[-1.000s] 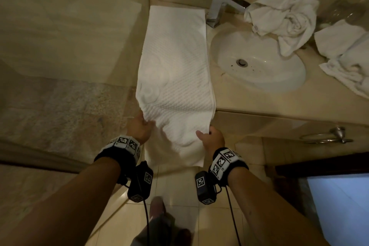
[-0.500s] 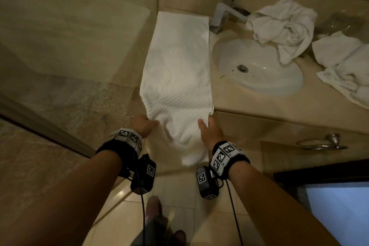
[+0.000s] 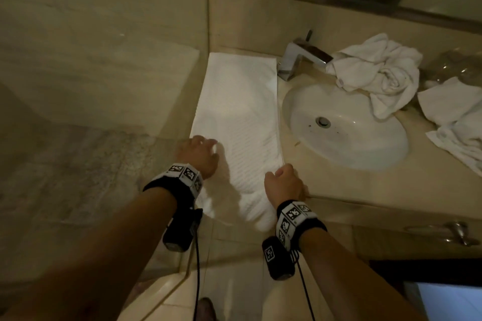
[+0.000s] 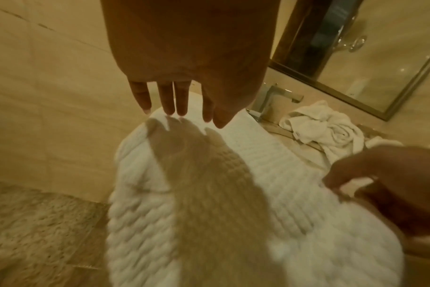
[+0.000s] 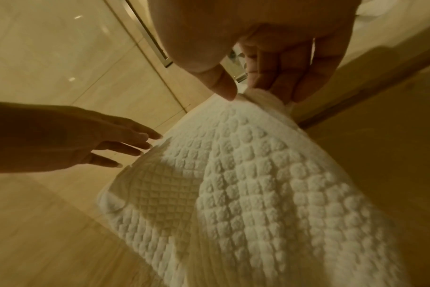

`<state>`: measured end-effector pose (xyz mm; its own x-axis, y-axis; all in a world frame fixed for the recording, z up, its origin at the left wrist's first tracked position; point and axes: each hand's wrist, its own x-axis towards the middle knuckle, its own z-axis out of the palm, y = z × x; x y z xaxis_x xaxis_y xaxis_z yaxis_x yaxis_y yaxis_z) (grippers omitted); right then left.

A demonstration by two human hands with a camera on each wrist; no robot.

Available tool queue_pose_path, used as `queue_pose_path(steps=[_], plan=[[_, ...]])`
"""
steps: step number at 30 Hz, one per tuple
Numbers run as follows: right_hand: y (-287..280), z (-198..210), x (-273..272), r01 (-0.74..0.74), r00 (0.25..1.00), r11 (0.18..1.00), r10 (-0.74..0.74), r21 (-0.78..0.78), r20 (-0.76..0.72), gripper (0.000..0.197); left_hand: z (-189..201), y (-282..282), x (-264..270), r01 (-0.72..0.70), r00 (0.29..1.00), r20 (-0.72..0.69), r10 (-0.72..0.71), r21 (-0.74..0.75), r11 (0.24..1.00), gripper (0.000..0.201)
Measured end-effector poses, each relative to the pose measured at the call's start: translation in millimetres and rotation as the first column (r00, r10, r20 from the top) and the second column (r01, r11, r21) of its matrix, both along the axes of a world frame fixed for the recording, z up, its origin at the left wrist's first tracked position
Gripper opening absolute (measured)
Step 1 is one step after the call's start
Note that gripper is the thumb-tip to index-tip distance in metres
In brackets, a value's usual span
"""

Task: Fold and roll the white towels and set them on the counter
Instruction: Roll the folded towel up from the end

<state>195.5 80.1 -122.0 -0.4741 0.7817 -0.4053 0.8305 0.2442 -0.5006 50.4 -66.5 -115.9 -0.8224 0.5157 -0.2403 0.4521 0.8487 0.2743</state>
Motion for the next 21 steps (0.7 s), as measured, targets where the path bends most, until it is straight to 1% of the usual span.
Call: queue_pose_path(steps=[2, 5, 6, 9, 11, 13, 14, 16, 17, 19, 21], plan=[[7.3, -1.3, -15.7, -0.024, 0.997, 0.998, 0.021, 0.054, 0.069, 0.031, 2.6, 15.2, -19.4, -0.015, 1.000, 0.025, 0.016, -0.038, 0.999, 0.039], [23.1, 0.6, -40.8, -0.082, 0.992, 0.990, 0.071, 0.114, 0.101, 0.032, 2.0, 34.7, -47.8, -0.072, 0.994, 0.075, 0.076, -0.060, 0.996, 0.036], [32.3, 2.4, -52.8, -0.108, 0.991, 0.986, 0.098, 0.125, 0.087, 0.030, 2.5, 41.6, -58.6, -0.083, 0.992, 0.085, 0.088, -0.057, 0.995, 0.036], [65.3, 4.4, -101.3, -0.195, 0.980, 0.975, 0.197, 0.102, -0.015, 0.026, 2.7, 65.3, -95.0, -0.138, 0.986, 0.086, 0.142, -0.049, 0.989, 0.040], [89.5, 2.4, -143.3, -0.257, 0.959, 0.960, 0.268, 0.112, -0.096, 0.028, 3.9, 84.7, -123.6, -0.196, 0.975, 0.099, 0.199, -0.045, 0.980, 0.044], [111.0, -1.5, -186.0, -0.301, 0.941, 0.946, 0.315, 0.118, -0.123, 0.032, 3.6, 103.8, -153.0, -0.260, 0.953, 0.153, 0.260, -0.019, 0.965, 0.049], [120.5, -2.3, -205.0, -0.319, 0.938, 0.941, 0.330, 0.111, -0.103, 0.034, 3.8, 112.7, -166.8, -0.287, 0.939, 0.198, 0.282, -0.002, 0.958, 0.054], [142.1, -5.9, -245.5, -0.346, 0.938, 0.933, 0.347, 0.103, 0.006, 0.038, 1.4, 134.9, -200.2, -0.348, 0.895, 0.304, 0.325, 0.020, 0.937, 0.063], [151.6, -4.8, -262.5, -0.355, 0.935, 0.930, 0.350, 0.101, 0.058, 0.040, 0.3, 146.0, -216.0, -0.384, 0.871, 0.339, 0.356, 0.017, 0.923, 0.064], [164.8, -5.9, -288.8, -0.364, 0.931, 0.922, 0.357, 0.132, 0.073, 0.044, 0.5, 162.7, -239.9, -0.435, 0.843, 0.349, 0.408, -0.003, 0.901, 0.059], [179.9, -9.9, -315.4, -0.399, 0.917, 0.898, 0.387, 0.185, 0.099, 0.044, -1.1, 180.6, -264.8, -0.465, 0.835, 0.319, 0.448, -0.026, 0.885, 0.054]])
